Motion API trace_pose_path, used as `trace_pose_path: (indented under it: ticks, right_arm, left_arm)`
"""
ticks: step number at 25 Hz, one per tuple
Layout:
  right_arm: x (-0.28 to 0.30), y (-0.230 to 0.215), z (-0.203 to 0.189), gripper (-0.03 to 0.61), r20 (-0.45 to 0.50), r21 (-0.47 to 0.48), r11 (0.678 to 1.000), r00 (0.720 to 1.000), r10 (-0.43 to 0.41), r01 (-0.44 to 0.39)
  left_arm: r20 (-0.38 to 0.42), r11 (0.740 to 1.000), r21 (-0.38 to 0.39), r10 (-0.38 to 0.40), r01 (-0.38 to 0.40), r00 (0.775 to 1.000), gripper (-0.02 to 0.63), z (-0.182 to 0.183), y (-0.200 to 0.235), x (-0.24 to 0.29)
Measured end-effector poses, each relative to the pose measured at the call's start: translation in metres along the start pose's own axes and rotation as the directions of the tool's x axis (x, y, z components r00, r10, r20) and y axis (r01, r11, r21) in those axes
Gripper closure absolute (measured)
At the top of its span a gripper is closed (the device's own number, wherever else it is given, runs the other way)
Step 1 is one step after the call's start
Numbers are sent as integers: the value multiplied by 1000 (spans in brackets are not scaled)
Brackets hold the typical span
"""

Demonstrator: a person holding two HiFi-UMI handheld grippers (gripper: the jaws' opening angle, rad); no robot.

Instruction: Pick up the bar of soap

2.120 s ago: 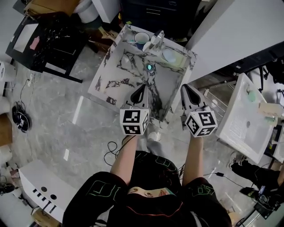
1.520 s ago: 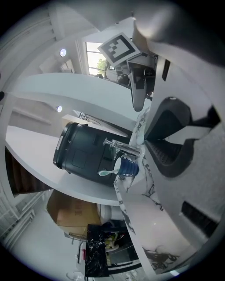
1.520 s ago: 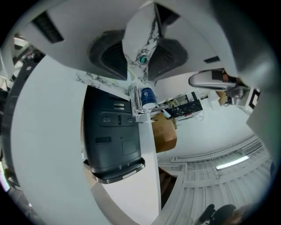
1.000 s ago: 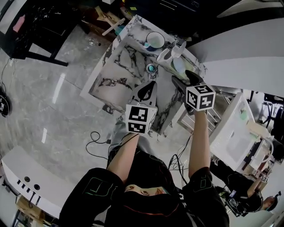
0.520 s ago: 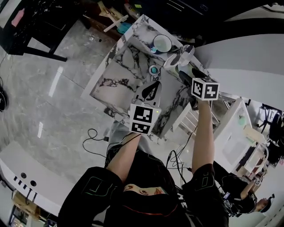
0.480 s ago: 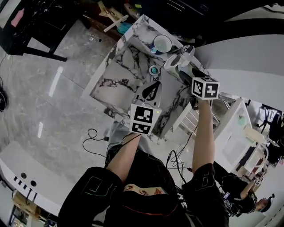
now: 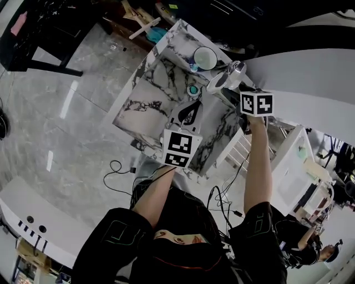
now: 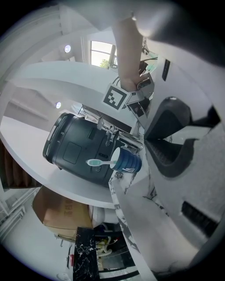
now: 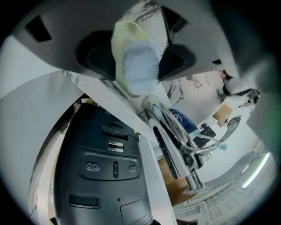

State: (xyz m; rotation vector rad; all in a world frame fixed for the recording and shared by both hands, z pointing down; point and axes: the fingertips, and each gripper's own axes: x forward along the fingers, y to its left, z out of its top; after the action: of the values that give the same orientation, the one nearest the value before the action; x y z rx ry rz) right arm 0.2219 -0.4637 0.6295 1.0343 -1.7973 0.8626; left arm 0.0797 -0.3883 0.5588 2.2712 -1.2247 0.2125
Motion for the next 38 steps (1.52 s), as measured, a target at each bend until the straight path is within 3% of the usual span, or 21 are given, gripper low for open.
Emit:
trace_pose_path:
  ticks: [5, 20, 28, 33, 38]
  right_arm:
    - [9, -1, -3, 292, -52, -25, 1000, 999, -7, 5]
    - [10, 1, 2, 314, -18, -162, 984, 996, -82, 78]
    - [-6, 0, 5, 319, 97, -274, 934, 973, -211, 230]
    - [-35, 2, 15, 319, 217, -270, 907, 938, -269, 323]
    - [-74, 7, 21, 319, 336, -190, 912, 897, -288, 365]
  left_arm:
    - [-6, 1000, -2, 6, -6, 1000, 604, 2, 6, 3]
    - [-11, 1000, -1, 0, 0, 1000, 604, 5, 9, 6]
    - [-8, 1000, -12, 25, -25, 1000, 604, 3, 16, -4]
    - [3, 1000, -1, 23, -23, 1000, 604, 7, 9, -6]
    - [25, 999, 30, 11, -12, 1000, 604, 18, -6, -9]
